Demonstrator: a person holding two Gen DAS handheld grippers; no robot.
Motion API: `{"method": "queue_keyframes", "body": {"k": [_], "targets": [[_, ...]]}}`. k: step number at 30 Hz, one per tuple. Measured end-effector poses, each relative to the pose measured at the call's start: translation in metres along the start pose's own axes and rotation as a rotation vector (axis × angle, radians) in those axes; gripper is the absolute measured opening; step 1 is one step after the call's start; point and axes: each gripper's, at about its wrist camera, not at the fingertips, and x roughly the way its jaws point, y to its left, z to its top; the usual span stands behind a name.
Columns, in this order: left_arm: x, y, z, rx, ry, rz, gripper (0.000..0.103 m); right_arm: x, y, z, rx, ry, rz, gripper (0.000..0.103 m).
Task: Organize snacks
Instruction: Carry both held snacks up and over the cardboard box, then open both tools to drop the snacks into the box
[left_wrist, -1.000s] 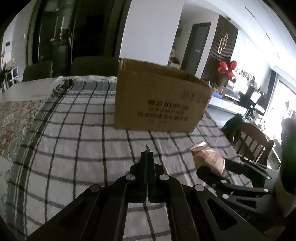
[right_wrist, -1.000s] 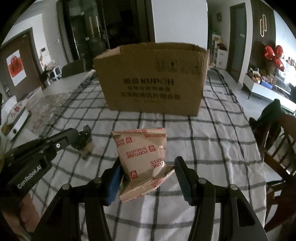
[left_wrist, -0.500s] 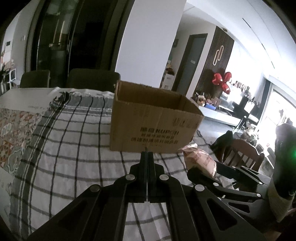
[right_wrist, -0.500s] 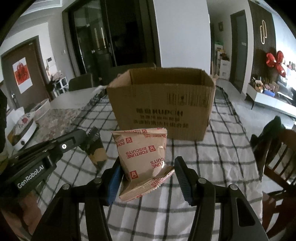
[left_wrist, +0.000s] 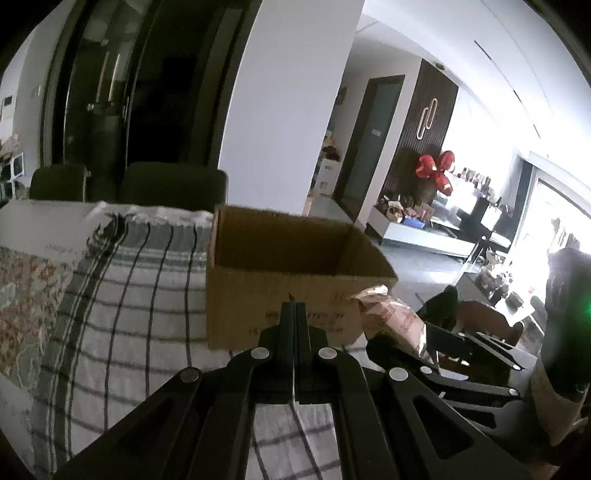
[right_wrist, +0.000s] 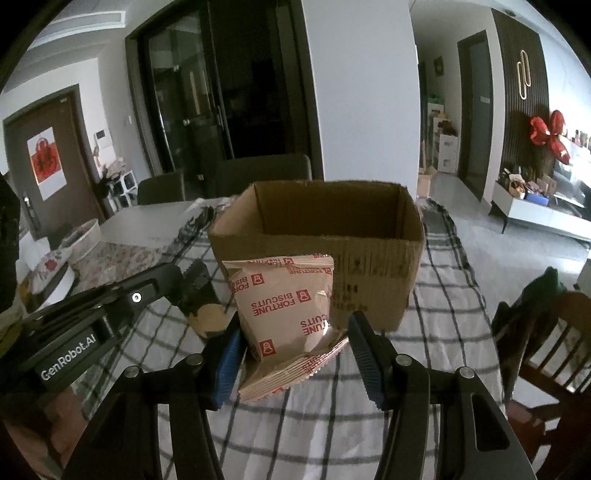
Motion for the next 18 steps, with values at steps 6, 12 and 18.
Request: {"method": "queue_keyframes", "body": {"k": [6, 12, 18], "targets": [[0.006, -0.006, 0.027, -0.002, -0.022, -0.018, 0.002, 0.003, -0.005, 0.021, 0.011, -0.010, 0.008, 0.056], [0.015, -0.011, 0.054, 0.017, -0.040, -0.010, 0.002, 0.008, -0.010, 0.045, 0.004, -0.022, 0.006, 0.056], [0.029, -0.015, 0.080, 0.040, -0.052, 0.000, 0.002, 0.018, -0.017, 0.070, -0.012, -0.022, -0.009, 0.056]]}}
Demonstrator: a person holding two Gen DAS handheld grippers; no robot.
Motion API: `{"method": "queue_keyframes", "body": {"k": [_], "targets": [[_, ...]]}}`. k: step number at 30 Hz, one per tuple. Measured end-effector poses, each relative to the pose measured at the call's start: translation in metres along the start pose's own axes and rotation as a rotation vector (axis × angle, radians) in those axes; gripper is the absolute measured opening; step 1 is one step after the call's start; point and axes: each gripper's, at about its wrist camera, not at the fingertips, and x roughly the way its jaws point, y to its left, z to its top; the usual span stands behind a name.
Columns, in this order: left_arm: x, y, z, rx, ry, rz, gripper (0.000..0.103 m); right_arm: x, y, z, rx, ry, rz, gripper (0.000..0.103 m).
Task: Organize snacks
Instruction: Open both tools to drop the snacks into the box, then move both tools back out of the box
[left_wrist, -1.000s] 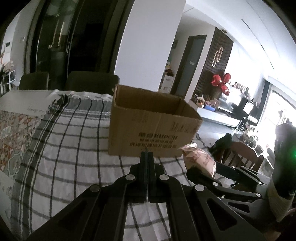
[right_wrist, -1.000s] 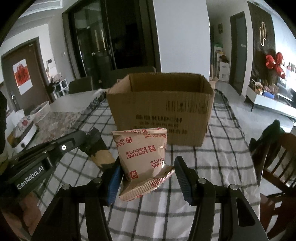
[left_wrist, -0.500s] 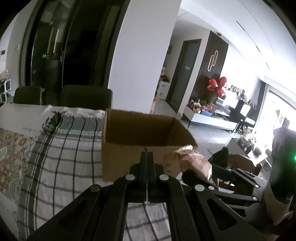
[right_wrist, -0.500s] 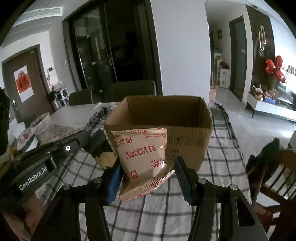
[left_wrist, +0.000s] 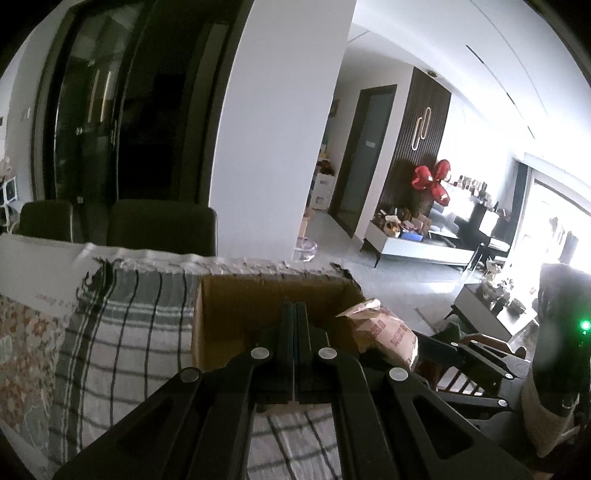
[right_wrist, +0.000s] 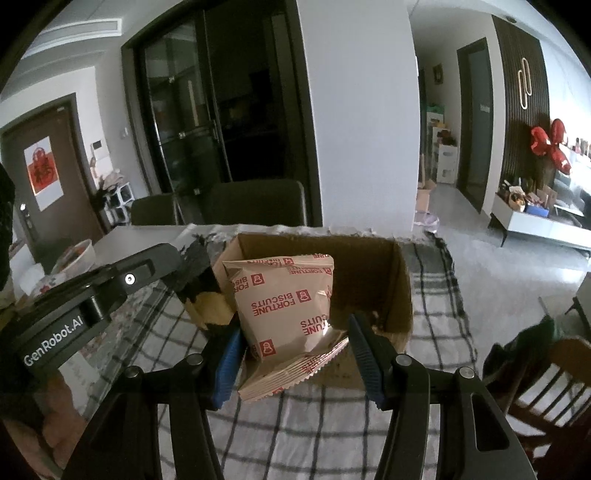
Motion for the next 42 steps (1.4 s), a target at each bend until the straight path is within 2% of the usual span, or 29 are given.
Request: {"method": "queue_keyframes", "body": {"k": [8, 12, 13, 15, 16, 23, 31, 33, 37, 41, 42], "targets": [[0.033, -0.005, 0.029, 0.054, -0.003, 0.029, 0.002, 0.021, -0.012, 0.025, -0.010, 0.011, -0.016, 0.056], [0.059, 0.001, 0.031, 0.061, 0.047, 0.039, 0.004, 0.037, -0.021, 0.032, 0.006, 0.021, -0.018, 0.057], [0.065, 0.004, 0.029, 0.054, 0.053, 0.061, 0.008, 0.042, -0.024, 0.033, 0.011, 0.025, -0.018, 0.058], [0.070, 0.007, 0.026, 0.053, 0.056, 0.073, 0.035, 0.050, -0.028, 0.035, 0.016, 0.035, -0.027, 0.065], [0.071, 0.010, 0.024, 0.049, 0.057, 0.080, 0.038, 0.056, -0.030, 0.034, 0.021, 0.043, -0.036, 0.068], [0.067, 0.016, 0.007, 0.047, 0.067, 0.135, 0.041, 0.062, -0.034, 0.024, 0.030, 0.062, -0.060, 0.068], [0.033, 0.010, -0.007, 0.053, 0.052, 0.159, 0.042, 0.031, -0.028, 0.016, 0.047, 0.016, -0.071, 0.068], [0.019, 0.007, -0.010, 0.055, 0.042, 0.157, 0.047, 0.016, -0.024, 0.013, 0.044, -0.006, -0.077, 0.068], [-0.013, -0.003, -0.018, 0.061, 0.025, 0.160, 0.052, -0.015, -0.016, 0.003, 0.042, -0.041, -0.083, 0.068], [-0.050, -0.012, -0.032, 0.076, -0.002, 0.186, 0.065, -0.048, -0.006, -0.012, 0.032, -0.067, -0.091, 0.068], [-0.058, -0.014, -0.035, 0.080, -0.008, 0.194, 0.069, -0.054, -0.004, -0.015, 0.031, -0.071, -0.094, 0.071]]}}
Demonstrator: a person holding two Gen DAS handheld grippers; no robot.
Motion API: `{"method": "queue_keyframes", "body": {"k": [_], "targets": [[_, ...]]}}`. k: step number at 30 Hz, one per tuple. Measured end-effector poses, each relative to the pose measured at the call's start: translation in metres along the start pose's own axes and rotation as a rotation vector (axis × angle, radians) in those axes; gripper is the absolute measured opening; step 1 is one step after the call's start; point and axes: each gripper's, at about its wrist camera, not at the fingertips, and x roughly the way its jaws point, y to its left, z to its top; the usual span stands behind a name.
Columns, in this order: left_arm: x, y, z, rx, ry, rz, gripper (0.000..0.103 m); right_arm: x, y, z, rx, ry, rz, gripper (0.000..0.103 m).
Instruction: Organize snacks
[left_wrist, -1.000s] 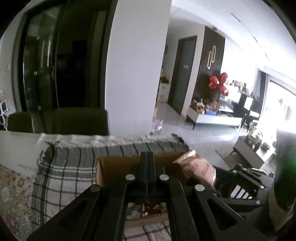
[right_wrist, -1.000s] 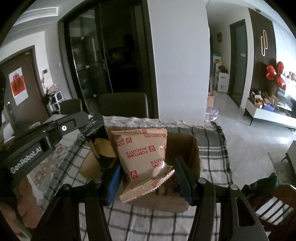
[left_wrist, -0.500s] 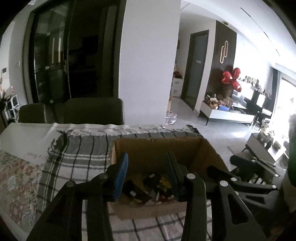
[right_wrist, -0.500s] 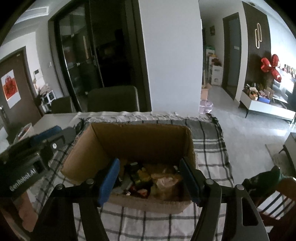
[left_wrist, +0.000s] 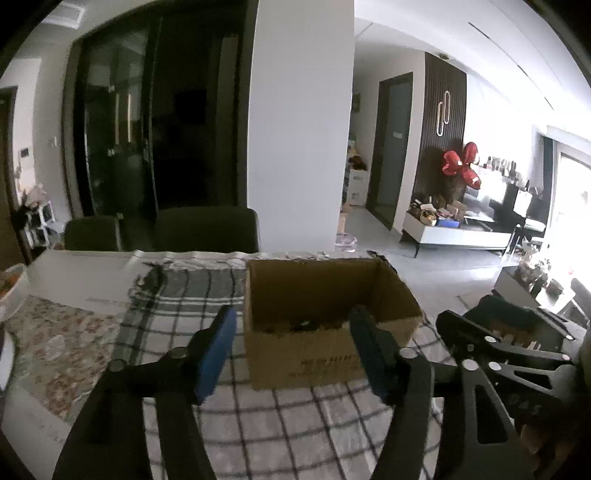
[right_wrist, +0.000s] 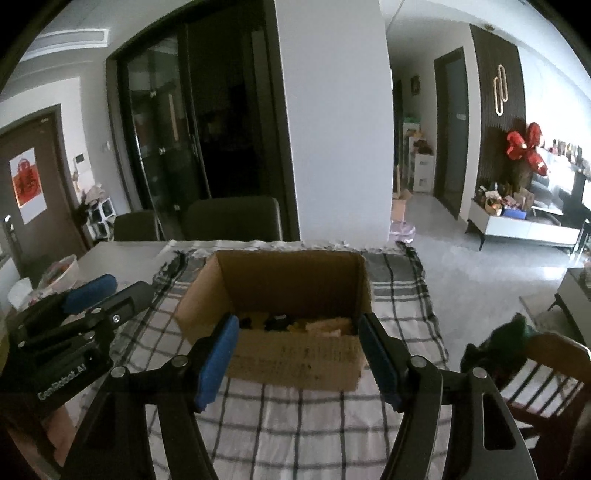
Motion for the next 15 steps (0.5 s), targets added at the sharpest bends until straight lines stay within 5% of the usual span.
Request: {"method": "queue_keyframes", "body": {"k": [3, 15], "targets": [[-0.027, -0.002, -0.013, 0.010, -0.020, 0.013, 0.085, -0.026, 0.005, -0.013, 0.002, -0.024, -0.010, 0.077], [-0.117, -0.018, -0.072, 0.062, -0.100, 0.076, 0.102, -0.111, 0.013, -0.078, 0.011, -0.079, -0.029, 0.089]]}}
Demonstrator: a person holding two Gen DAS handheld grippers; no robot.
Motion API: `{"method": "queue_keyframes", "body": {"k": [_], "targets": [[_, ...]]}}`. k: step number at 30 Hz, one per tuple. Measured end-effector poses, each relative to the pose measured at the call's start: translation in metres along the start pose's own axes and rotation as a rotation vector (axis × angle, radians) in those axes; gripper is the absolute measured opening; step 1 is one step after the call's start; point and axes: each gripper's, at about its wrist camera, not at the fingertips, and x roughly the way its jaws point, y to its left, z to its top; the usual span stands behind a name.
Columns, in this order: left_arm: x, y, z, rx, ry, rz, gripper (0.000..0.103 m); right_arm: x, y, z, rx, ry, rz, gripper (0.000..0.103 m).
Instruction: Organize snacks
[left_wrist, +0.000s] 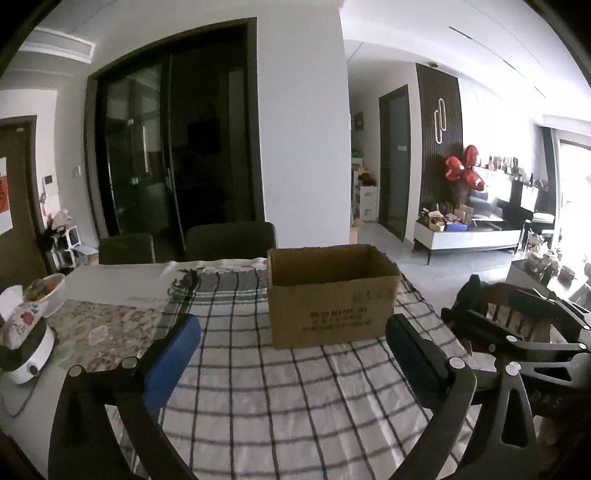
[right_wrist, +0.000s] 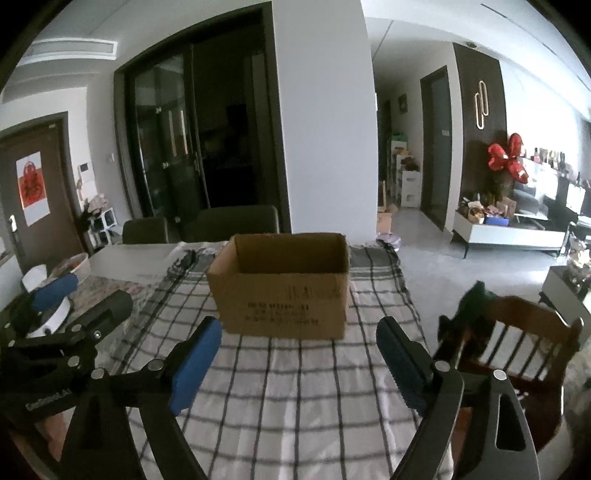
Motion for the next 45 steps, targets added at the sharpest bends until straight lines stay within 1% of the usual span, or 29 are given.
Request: {"method": "queue_keyframes", "body": {"k": [8, 14, 22, 31, 45], "targets": [[-0.036, -0.003, -0.025, -0.003, -0.006, 0.011, 0.103, -0.039, 0.001, -0.035, 0.000, -0.017, -0.026, 0.091], [-0.057, -0.006, -0.038, 0.004, -0.003, 0.009, 0.103, -0.059, 0.003, -0.048, 0.007, -0.033, -0.020, 0.091], [-0.077, -0.012, -0.045, 0.007, -0.013, 0.012, 0.103, -0.083, 0.001, -0.059, 0.011, -0.067, -0.010, 0.091], [-0.087, -0.010, -0.048, -0.005, -0.018, 0.018, 0.103, -0.093, 0.004, -0.063, 0.012, -0.075, 0.002, 0.091], [-0.083, -0.010, -0.049, -0.009, -0.001, 0.023, 0.103, -0.093, 0.006, -0.066, 0.014, -0.059, 0.006, 0.091]]}}
